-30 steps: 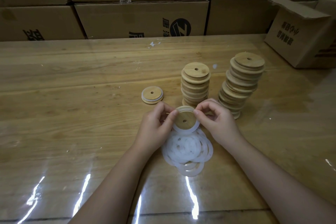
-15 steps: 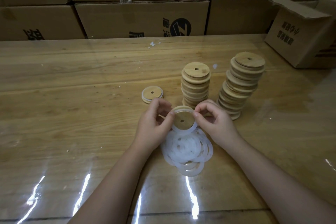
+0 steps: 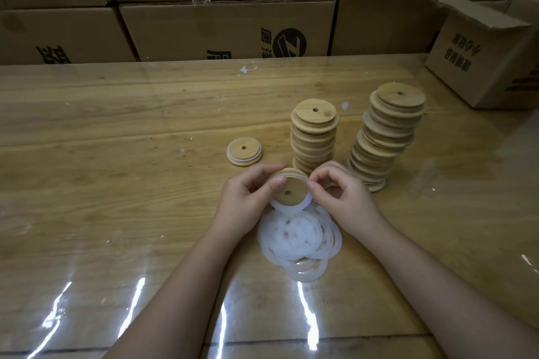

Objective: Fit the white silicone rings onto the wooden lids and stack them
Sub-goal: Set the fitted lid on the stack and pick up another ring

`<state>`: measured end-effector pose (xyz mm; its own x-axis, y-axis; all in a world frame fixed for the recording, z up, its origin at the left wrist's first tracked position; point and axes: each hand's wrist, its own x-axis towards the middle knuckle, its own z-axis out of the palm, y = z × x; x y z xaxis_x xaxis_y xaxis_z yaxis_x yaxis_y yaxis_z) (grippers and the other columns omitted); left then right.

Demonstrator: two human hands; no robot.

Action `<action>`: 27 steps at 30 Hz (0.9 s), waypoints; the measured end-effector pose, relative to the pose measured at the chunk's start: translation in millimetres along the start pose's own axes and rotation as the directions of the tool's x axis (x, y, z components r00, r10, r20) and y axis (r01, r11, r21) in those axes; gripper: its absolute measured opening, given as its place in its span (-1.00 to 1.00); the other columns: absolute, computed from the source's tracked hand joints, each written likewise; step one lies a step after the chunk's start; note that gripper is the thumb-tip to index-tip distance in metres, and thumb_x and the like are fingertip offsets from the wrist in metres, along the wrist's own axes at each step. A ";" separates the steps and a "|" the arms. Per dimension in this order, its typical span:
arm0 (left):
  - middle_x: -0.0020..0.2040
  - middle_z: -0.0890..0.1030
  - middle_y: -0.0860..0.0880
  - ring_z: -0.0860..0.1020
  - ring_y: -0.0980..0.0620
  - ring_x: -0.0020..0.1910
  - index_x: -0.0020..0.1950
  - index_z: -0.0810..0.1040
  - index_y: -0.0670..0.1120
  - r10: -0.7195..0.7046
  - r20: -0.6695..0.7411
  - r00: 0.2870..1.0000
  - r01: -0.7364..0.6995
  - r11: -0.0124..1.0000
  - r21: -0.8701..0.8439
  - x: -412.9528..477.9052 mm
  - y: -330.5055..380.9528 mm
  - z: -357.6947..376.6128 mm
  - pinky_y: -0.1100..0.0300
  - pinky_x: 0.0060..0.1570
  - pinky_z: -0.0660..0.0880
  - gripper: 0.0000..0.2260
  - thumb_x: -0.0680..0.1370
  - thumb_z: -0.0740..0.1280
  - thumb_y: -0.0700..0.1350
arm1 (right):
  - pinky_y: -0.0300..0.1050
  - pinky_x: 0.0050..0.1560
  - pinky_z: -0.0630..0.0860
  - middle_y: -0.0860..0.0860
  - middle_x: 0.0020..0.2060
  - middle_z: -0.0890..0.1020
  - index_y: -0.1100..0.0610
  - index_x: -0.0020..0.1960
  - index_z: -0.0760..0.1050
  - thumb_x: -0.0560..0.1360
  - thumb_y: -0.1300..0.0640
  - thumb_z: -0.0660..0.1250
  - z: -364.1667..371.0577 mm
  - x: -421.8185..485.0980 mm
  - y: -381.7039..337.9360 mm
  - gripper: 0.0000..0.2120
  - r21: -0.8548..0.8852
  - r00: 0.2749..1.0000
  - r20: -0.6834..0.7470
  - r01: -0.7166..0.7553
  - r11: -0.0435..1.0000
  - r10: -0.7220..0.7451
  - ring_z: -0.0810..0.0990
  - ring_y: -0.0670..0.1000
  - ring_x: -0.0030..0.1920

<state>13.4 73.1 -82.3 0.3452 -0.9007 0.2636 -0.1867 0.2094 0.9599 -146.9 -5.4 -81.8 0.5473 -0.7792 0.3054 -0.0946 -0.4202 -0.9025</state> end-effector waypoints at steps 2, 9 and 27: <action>-0.12 0.70 0.13 0.63 0.20 -0.08 -0.01 0.62 0.01 -0.022 -0.002 1.000 0.022 0.998 -0.054 1.0 -1.2 -0.8 0.37 -0.09 0.49 -0.83 0.48 0.37 -0.24 | -0.30 -0.21 0.46 -0.05 -0.24 0.51 0.15 -0.23 0.50 0.44 0.36 0.35 0.5 0.6 0.7 -0.85 -0.010 1.000 0.004 -0.007 1.000 0.007 0.50 -0.16 -0.25; -0.10 0.70 0.10 0.64 0.17 -0.05 0.00 0.62 -0.01 -0.050 -0.016 0.999 0.049 0.995 -0.092 2.4 -3.3 -1.9 0.35 -0.06 0.50 -0.84 0.47 0.37 -0.22 | -0.33 -0.22 0.41 -0.05 -0.24 0.51 0.16 -0.21 0.51 0.45 0.33 0.35 1.3 1.2 5.0 -0.88 -0.027 0.998 0.035 -0.050 0.998 0.051 0.47 -0.13 -0.25; -0.06 0.66 0.19 0.59 0.23 -0.09 0.05 0.57 0.16 0.058 0.007 0.998 -0.058 0.996 0.068 -1.7 -0.7 2.1 0.38 -0.08 0.48 -0.73 0.45 0.44 -0.16 | -0.22 -0.16 0.53 0.03 -0.12 0.59 0.18 -0.15 0.50 0.45 0.37 0.34 1.4 -1.6 6.1 -0.88 -0.008 0.992 -0.088 0.095 0.995 -0.096 0.58 -0.04 -0.11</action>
<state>10.9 73.7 -83.7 0.3276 -0.8897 0.3179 -0.2688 0.2348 0.9341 -147.2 -6.0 -88.2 0.4788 -0.7732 0.4158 -0.0489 -0.4964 -0.8667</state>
